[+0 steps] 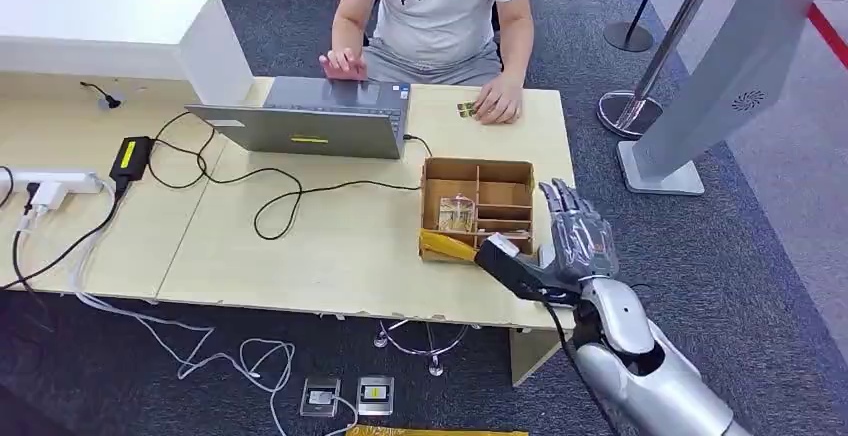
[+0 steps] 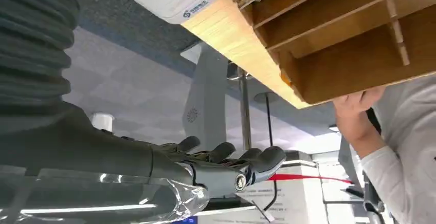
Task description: Pass the card to the sensor for recognition and then transmit it.
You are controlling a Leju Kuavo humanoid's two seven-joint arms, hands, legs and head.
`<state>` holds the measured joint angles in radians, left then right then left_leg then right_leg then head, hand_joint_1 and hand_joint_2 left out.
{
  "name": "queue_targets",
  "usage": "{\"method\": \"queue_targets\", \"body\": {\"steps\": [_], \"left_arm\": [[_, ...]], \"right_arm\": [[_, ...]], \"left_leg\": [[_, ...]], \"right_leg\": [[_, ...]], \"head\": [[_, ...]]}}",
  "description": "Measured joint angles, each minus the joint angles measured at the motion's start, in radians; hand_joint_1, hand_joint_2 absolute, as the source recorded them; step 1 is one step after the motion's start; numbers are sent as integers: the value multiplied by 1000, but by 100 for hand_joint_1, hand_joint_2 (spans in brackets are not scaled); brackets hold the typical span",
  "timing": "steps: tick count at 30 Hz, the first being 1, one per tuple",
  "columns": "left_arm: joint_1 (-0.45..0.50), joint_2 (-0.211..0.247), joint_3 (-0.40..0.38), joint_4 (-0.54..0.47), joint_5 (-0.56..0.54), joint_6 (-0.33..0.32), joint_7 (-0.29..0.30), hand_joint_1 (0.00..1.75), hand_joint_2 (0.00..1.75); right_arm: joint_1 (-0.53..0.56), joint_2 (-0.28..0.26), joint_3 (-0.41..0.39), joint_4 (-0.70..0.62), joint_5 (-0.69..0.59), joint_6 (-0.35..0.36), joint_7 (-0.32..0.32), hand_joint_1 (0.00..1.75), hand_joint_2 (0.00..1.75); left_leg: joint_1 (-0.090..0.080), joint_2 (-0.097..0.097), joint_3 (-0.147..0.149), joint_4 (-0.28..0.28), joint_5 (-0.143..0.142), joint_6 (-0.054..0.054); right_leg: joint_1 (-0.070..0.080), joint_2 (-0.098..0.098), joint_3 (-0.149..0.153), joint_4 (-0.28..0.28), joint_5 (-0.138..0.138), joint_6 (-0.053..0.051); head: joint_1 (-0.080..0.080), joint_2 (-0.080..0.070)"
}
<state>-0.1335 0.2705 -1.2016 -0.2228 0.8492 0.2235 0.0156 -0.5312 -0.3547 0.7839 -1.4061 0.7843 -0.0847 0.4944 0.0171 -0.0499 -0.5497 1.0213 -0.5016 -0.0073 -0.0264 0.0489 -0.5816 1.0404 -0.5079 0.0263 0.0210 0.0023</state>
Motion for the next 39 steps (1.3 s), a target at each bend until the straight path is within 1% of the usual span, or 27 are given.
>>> {"method": "queue_targets", "body": {"steps": [8,13,18,29,39], "left_arm": [[0,-2,15,0,-2,2,-3,0,0],[0,-2,18,0,-9,7,-3,0,0],[0,-2,18,0,-13,8,4,0,0],[0,-5,19,0,-7,9,7,0,0],[0,-9,19,0,-37,18,7,0,0]], "right_arm": [[-11,65,18,76,-5,-41,-36,0,175],[-20,97,18,120,2,-46,-34,0,175],[-23,124,17,157,36,-48,-34,0,175],[-28,151,16,213,113,-33,-27,0,175],[-32,183,16,264,164,-20,-45,0,175]], "left_leg": [[0,0,0,0,0,0],[0,0,0,0,0,0],[0,0,0,0,0,0],[0,0,0,0,0,0],[0,0,0,0,0,0]], "right_leg": [[0,0,0,0,0,0],[0,0,0,0,0,0],[0,0,0,0,0,0],[0,0,0,0,0,0],[0,0,0,0,0,0]], "head": [[0,0],[0,0],[0,0],[0,0],[0,0]]}}
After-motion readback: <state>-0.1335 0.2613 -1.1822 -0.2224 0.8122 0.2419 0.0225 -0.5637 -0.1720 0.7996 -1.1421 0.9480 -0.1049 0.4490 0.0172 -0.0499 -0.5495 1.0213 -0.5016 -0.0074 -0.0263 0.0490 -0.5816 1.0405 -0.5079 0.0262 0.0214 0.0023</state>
